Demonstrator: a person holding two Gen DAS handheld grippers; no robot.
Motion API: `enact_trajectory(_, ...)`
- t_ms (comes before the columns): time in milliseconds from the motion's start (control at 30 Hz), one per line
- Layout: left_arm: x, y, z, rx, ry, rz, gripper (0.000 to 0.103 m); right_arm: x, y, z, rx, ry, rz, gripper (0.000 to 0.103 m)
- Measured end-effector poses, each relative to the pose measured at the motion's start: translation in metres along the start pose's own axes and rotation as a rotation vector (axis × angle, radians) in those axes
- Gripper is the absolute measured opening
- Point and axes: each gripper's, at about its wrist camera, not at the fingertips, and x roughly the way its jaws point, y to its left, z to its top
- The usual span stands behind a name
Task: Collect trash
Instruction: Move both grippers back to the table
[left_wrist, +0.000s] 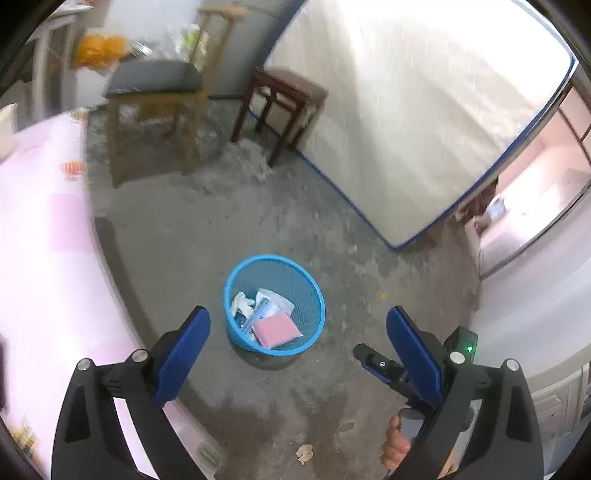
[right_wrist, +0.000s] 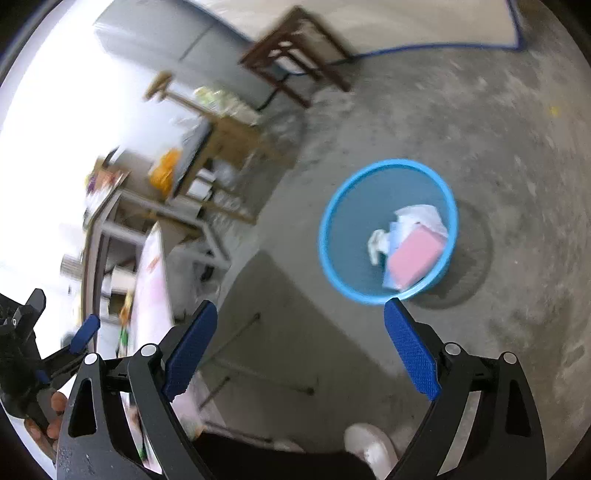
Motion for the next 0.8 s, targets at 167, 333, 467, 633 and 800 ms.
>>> enact_trajectory(167, -0.098, 0.032, -0.041, 0.0, -0.139, 0.024, 0.094, -0.018, 0.058, -0.035, -0.128, 0.037, 0.055, 0.088)
enact_trajectory(333, -0.186, 0.079, -0.09, -0.027, -0.288, 0.087, 0.094, -0.011, 0.113, -0.069, -0.236, 0.09, 0.125, 0.088)
enact_trajectory(467, -0.227, 0.119, -0.125, -0.095, -0.363, 0.145, 0.094, 0.007, 0.169, -0.089, -0.363, 0.155, 0.182, 0.088)
enact_trajectory(633, -0.248, 0.166, -0.158, -0.198, -0.417, 0.153, 0.094, 0.031, 0.249, -0.115, -0.588, 0.22, 0.218, 0.088)
enact_trajectory(800, -0.24, 0.207, -0.17, -0.327, -0.395, 0.111, 0.094, 0.056, 0.301, -0.143, -0.74, 0.298, 0.234, 0.088)
